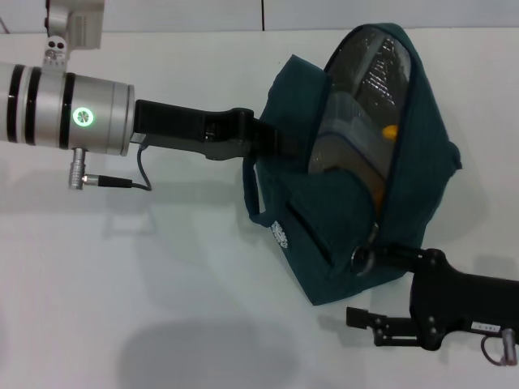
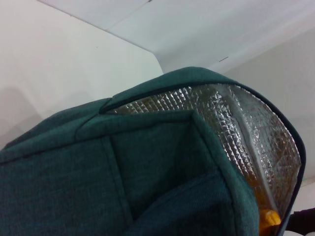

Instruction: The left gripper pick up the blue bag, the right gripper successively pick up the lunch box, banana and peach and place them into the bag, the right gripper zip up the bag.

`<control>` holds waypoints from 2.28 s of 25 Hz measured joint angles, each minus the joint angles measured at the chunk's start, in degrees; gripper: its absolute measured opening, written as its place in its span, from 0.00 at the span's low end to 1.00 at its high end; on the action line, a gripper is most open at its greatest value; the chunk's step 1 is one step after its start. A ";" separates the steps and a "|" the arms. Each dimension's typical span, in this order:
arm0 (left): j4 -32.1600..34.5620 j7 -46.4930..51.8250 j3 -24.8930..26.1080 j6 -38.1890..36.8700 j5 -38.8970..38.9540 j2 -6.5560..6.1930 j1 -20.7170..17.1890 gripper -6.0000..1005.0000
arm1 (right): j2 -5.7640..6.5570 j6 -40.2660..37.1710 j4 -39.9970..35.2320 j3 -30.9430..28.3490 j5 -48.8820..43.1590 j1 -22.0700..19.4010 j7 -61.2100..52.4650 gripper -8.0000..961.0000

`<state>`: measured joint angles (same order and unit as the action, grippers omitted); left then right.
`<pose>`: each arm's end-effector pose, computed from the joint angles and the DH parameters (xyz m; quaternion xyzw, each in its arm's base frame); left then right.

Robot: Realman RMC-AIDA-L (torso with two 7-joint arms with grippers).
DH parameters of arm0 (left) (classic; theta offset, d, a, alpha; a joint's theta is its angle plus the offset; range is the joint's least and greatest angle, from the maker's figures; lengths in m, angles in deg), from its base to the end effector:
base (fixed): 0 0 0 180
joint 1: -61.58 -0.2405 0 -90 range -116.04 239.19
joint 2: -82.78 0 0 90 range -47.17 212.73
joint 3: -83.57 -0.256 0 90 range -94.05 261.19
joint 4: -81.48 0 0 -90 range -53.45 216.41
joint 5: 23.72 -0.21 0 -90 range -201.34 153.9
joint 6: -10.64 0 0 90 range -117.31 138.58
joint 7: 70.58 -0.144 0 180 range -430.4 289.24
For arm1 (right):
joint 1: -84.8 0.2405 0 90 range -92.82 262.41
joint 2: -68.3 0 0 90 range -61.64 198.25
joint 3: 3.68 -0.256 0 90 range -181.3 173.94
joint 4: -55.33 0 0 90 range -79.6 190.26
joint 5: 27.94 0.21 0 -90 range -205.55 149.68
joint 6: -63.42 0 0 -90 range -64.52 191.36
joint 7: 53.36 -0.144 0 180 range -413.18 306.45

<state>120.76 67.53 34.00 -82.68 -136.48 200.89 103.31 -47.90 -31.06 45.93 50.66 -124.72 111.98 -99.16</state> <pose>-0.1782 0.3604 -0.0109 0.8143 0.5376 0.2028 0.0823 0.2774 0.2502 -0.0560 -0.9308 0.1240 0.3360 0.0730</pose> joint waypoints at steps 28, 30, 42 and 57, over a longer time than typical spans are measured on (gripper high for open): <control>0.00 -0.38 0.00 -0.45 0.07 -0.19 -0.34 0.04 | 0.36 1.35 -0.52 -0.01 2.34 -1.94 -3.08 0.45; 0.00 -0.41 0.00 -0.45 0.06 -0.27 -0.34 0.04 | 0.36 1.58 -0.53 -0.08 2.39 -1.98 -3.09 0.38; 0.00 -0.47 0.00 -0.45 0.00 -0.35 -0.34 0.04 | 0.37 1.69 -0.59 -0.11 3.97 -2.38 -3.15 0.04; -0.01 -1.19 0.00 -0.45 -0.10 -0.35 -0.34 0.04 | 0.88 -3.72 -1.60 -0.11 10.05 -5.71 -3.06 0.02</control>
<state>120.76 66.34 34.01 -83.13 -136.58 200.54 102.97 -47.02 -34.79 44.33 50.55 -114.67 106.27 -102.22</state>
